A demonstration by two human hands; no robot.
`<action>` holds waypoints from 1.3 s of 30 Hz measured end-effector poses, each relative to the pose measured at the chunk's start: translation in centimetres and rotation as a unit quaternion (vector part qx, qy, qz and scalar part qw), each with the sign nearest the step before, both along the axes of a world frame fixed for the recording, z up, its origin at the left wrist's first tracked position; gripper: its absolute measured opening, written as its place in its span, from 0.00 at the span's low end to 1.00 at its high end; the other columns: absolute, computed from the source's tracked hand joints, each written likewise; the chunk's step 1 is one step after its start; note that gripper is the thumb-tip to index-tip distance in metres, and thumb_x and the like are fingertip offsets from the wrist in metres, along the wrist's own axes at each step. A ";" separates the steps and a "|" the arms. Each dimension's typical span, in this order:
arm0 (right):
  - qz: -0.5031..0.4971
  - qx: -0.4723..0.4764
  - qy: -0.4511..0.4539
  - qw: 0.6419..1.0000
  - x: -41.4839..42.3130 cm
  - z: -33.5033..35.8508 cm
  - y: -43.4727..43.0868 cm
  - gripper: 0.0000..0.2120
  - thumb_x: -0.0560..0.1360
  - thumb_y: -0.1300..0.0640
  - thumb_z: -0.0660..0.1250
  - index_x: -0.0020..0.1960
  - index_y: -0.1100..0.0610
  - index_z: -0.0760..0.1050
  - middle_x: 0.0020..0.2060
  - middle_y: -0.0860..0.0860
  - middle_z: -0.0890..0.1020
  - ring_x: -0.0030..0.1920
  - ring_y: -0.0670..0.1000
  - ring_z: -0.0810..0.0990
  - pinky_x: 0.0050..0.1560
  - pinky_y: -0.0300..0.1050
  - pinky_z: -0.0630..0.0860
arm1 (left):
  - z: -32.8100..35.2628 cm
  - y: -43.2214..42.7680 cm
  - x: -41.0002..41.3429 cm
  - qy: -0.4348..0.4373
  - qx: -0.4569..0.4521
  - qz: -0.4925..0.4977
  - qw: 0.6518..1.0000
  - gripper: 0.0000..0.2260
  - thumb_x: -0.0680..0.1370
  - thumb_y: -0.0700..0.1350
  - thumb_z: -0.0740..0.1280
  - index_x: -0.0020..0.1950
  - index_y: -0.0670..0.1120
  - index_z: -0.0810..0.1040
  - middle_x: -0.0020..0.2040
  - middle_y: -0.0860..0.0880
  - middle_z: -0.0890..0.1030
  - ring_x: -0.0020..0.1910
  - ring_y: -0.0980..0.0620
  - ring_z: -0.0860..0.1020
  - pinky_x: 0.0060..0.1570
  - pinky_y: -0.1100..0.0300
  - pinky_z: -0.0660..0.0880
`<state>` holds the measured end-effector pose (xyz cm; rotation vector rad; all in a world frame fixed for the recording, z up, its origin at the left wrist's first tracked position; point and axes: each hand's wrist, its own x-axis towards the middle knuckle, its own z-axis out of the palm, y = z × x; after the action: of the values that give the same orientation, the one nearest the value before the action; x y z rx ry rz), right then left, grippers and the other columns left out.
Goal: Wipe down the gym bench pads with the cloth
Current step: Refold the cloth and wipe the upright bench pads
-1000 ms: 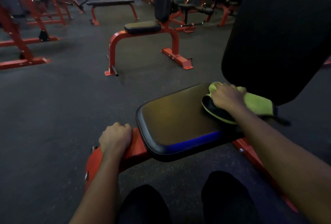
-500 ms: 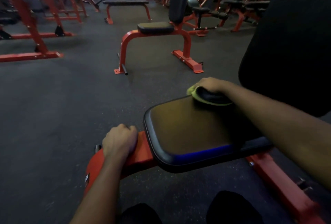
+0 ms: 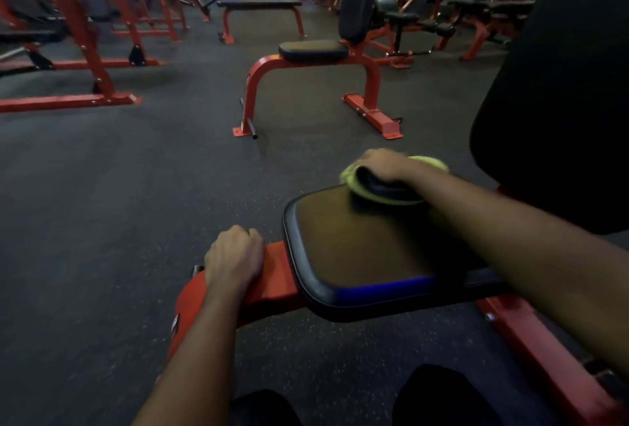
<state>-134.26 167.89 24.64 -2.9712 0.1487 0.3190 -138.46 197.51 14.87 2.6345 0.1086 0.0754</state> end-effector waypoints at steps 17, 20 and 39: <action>0.193 -0.034 -0.206 0.959 -10.9 -3.0 14.0 0.22 0.78 0.46 0.52 0.70 0.46 0.71 0.72 0.47 0.73 0.72 0.55 0.68 0.69 0.63 0.67 | -1.6 4.0 -0.4 0.016 -0.052 -0.018 0.998 0.23 0.84 0.52 0.53 0.57 0.35 0.79 0.60 0.32 0.78 0.60 0.33 0.76 0.57 0.48 0.71; 0.146 -0.056 -0.104 0.982 -9.4 -2.5 14.7 0.27 0.77 0.40 0.49 0.73 0.42 0.68 0.79 0.44 0.63 0.80 0.56 0.57 0.70 0.78 0.53 | -1.8 4.1 0.0 0.015 -0.014 -0.042 0.999 0.23 0.83 0.53 0.52 0.59 0.37 0.79 0.61 0.33 0.78 0.61 0.34 0.75 0.57 0.49 0.70; 0.025 -0.171 -0.209 0.963 -19.5 -5.4 21.0 0.22 0.83 0.47 0.56 0.77 0.44 0.65 0.83 0.51 0.49 0.82 0.64 0.46 0.72 0.77 0.46 | -1.4 4.2 -0.8 0.014 0.011 -0.070 0.997 0.20 0.81 0.47 0.52 0.55 0.38 0.80 0.59 0.35 0.79 0.58 0.36 0.76 0.54 0.50 0.71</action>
<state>-153.73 188.87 19.21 -3.2987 0.0861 -0.3717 -139.25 201.67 13.51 2.6574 -0.0679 -0.0073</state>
